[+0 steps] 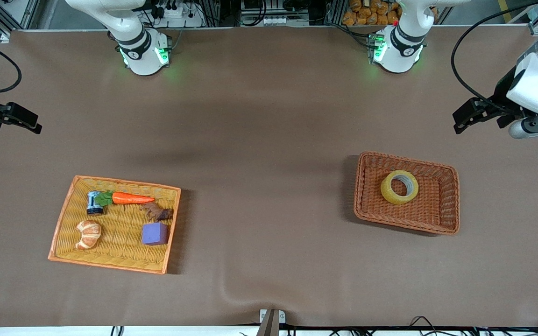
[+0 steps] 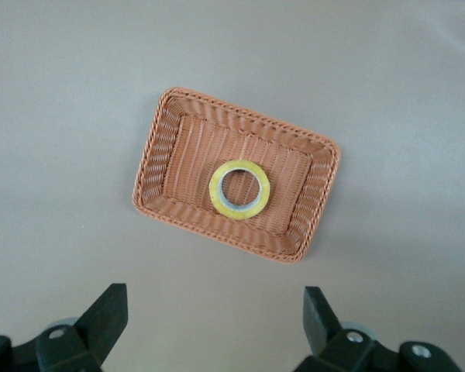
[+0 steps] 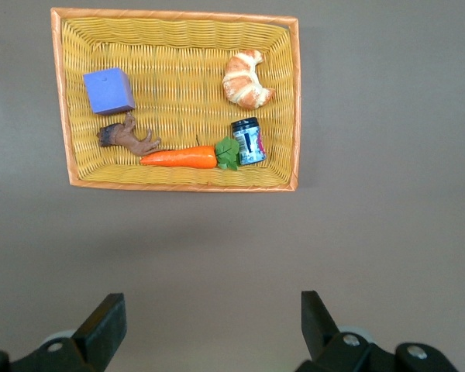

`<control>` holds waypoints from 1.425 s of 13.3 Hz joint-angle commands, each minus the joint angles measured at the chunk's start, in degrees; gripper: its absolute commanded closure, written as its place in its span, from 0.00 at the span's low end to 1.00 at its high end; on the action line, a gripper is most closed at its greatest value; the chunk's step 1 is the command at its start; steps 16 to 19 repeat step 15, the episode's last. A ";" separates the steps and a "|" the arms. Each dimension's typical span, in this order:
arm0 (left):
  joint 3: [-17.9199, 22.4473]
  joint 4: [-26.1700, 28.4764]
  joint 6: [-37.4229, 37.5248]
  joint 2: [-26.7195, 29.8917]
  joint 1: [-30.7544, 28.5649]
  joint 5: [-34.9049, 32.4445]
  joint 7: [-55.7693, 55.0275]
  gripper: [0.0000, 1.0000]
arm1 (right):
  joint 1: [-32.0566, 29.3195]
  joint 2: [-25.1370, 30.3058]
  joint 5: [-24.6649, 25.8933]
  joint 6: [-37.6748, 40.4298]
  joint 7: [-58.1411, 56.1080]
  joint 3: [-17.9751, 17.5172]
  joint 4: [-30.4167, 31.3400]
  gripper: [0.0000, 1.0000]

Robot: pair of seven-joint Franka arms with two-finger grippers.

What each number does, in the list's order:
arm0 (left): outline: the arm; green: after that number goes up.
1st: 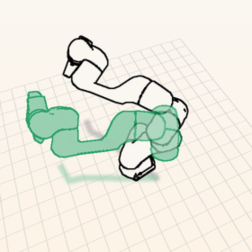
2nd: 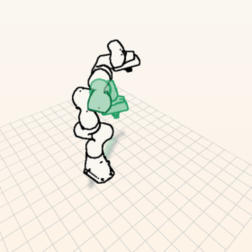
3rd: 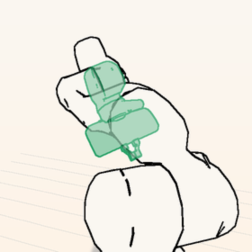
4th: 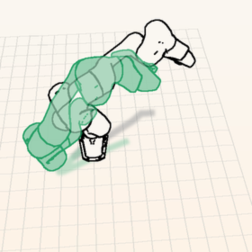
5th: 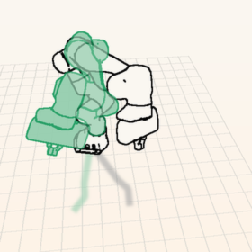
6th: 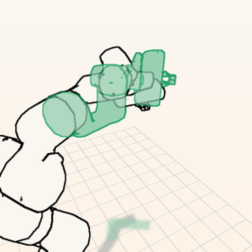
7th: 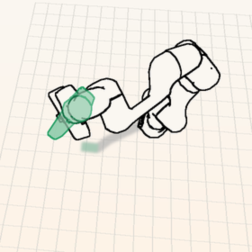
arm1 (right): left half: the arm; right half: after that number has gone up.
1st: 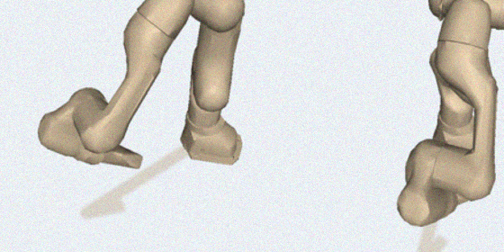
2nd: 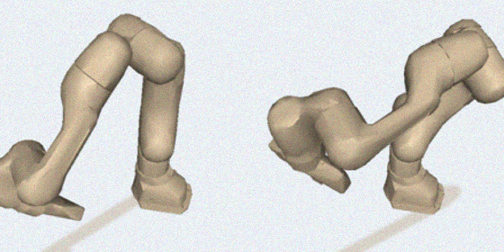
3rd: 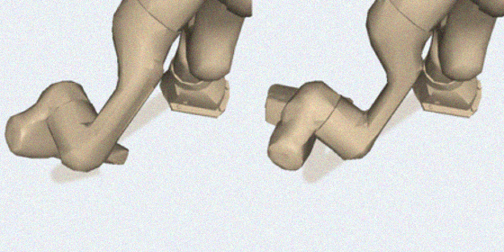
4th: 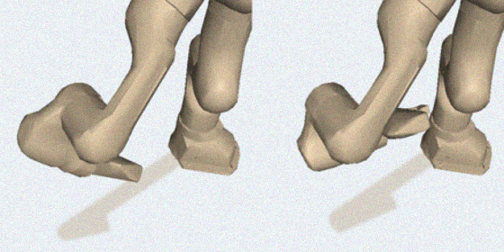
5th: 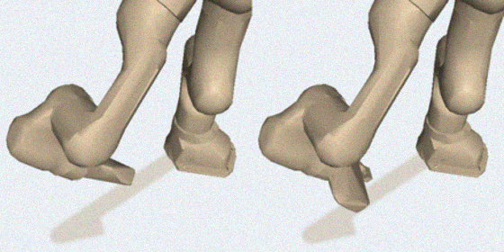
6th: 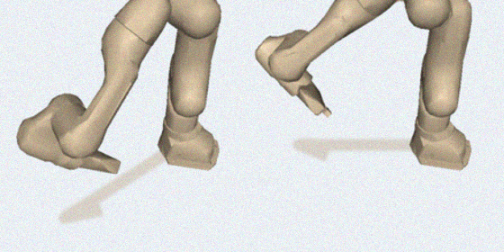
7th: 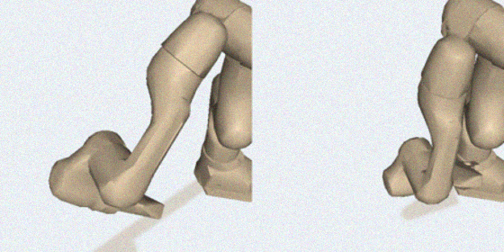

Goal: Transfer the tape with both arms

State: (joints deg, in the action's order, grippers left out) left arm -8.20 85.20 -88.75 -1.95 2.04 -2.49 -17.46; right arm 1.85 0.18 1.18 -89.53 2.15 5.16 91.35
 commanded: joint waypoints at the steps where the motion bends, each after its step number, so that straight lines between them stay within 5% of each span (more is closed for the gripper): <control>1: -0.24 0.22 1.03 1.25 -1.41 0.56 3.38 0.00 | -1.67 0.52 -0.30 0.32 -0.39 -0.77 -0.91 0.00; 5: 5.03 1.28 0.68 1.25 0.68 1.26 9.37 0.00 | -1.67 0.52 -0.30 -0.03 -0.39 -0.77 -0.91 0.00; 19: 6.09 1.72 -0.03 3.18 1.56 1.26 9.29 0.00 | -1.67 0.43 -0.21 -0.12 -0.39 -0.77 -1.43 0.00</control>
